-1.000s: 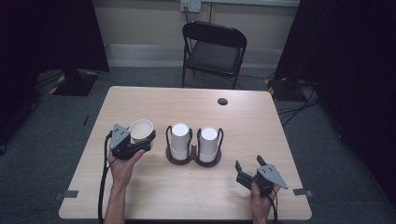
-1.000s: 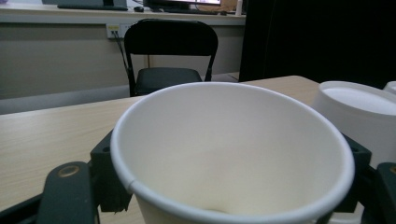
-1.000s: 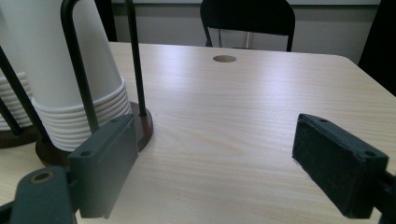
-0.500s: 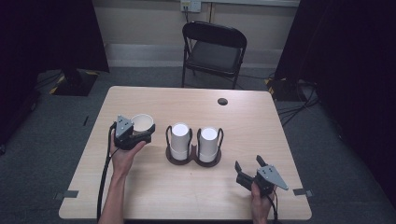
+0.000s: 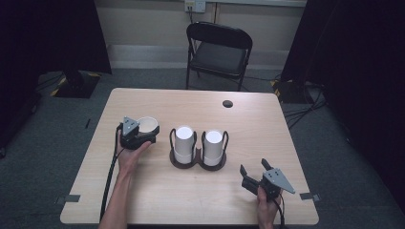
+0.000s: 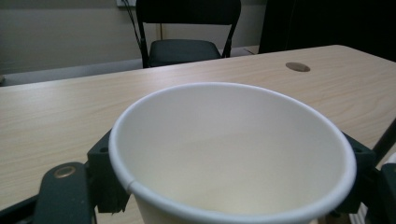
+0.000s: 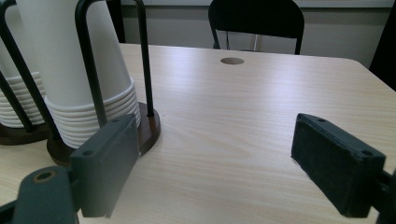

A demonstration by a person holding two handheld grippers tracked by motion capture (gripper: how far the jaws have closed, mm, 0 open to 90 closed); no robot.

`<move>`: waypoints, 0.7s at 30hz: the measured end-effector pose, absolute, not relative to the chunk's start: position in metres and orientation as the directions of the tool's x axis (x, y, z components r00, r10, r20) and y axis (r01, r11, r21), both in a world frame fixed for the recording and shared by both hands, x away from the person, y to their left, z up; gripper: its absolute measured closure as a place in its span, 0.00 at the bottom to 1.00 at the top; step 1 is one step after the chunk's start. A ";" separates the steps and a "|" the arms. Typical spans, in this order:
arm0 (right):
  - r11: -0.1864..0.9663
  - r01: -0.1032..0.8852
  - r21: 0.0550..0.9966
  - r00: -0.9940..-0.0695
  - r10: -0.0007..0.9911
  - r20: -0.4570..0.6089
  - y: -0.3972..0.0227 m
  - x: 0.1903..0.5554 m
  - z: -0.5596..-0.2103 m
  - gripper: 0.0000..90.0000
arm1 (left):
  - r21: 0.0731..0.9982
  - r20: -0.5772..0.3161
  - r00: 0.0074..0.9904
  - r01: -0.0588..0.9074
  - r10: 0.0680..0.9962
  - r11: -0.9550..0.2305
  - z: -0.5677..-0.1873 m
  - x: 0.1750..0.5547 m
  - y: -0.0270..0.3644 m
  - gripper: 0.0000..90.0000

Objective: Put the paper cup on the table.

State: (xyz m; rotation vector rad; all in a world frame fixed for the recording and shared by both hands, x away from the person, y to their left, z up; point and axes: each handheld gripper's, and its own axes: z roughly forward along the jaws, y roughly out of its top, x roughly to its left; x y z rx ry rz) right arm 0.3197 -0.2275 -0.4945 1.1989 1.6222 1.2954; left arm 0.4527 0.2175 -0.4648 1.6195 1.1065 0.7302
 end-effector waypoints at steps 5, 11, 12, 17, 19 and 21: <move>0.063 0.224 0.973 -0.307 0.952 0.010 -0.228 0.320 -0.494 0.17 | 0.949 -0.061 0.402 0.307 0.914 -0.071 -0.469 0.451 0.215 0.22; 0.065 0.226 0.972 -0.308 0.951 0.008 -0.227 0.320 -0.494 0.17 | 0.934 -0.061 0.408 0.344 0.911 -0.092 -0.481 0.451 0.214 0.22; 0.063 0.225 0.972 -0.307 0.952 0.009 -0.227 0.320 -0.494 0.17 | 0.932 -0.069 0.409 0.351 0.910 -0.087 -0.481 0.451 0.213 0.22; 0.061 0.228 0.972 -0.307 0.952 0.012 -0.228 0.321 -0.494 0.17 | 0.928 -0.055 0.419 0.356 0.907 -0.108 -0.482 0.450 0.212 0.21; 0.061 0.229 0.972 -0.306 0.952 0.013 -0.228 0.321 -0.494 0.17 | 0.931 -0.054 0.418 0.348 0.907 -0.105 -0.483 0.449 0.212 0.21; 0.061 0.229 0.972 -0.307 0.951 0.012 -0.228 0.321 -0.494 0.17 | 0.928 -0.054 0.421 0.355 0.905 -0.110 -0.485 0.447 0.213 0.20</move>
